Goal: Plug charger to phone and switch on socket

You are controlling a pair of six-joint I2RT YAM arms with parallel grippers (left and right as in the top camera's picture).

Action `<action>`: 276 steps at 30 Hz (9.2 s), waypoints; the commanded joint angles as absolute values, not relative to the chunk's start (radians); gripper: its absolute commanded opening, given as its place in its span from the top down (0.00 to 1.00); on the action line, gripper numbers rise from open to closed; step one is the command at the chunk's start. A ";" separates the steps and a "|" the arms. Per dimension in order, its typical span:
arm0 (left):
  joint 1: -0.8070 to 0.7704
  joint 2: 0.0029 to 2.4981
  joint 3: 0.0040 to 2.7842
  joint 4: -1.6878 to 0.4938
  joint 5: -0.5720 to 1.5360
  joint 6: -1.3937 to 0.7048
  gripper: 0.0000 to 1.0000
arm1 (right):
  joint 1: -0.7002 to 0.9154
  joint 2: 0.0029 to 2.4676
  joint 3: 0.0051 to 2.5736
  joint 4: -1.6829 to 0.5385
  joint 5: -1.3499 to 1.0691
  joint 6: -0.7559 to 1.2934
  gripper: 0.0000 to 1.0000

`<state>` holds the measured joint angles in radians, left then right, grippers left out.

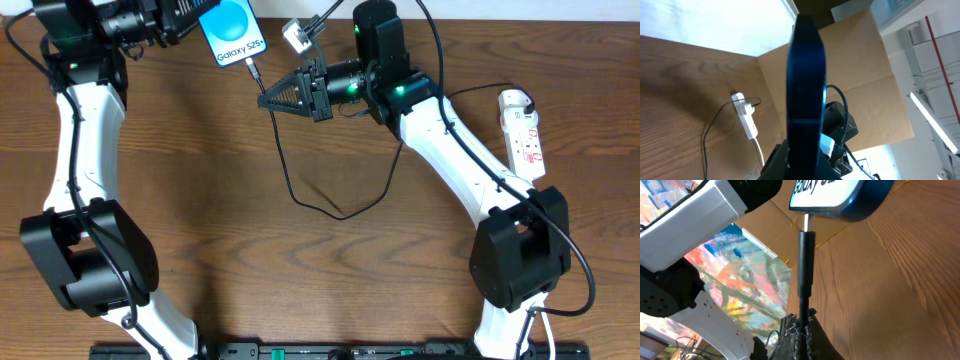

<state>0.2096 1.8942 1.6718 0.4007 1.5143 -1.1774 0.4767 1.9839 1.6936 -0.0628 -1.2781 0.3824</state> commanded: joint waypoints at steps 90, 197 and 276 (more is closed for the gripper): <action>0.167 1.861 1.685 0.410 1.465 -1.182 0.93 | 0.473 1.967 1.699 -0.070 -1.256 0.422 0.99; 0.159 1.861 1.684 0.410 1.519 -1.119 0.93 | 0.471 1.967 1.699 -0.133 -1.314 0.326 0.99; 0.109 1.861 1.638 0.409 1.571 -1.031 0.93 | 0.438 1.967 1.699 0.027 -1.292 0.434 0.99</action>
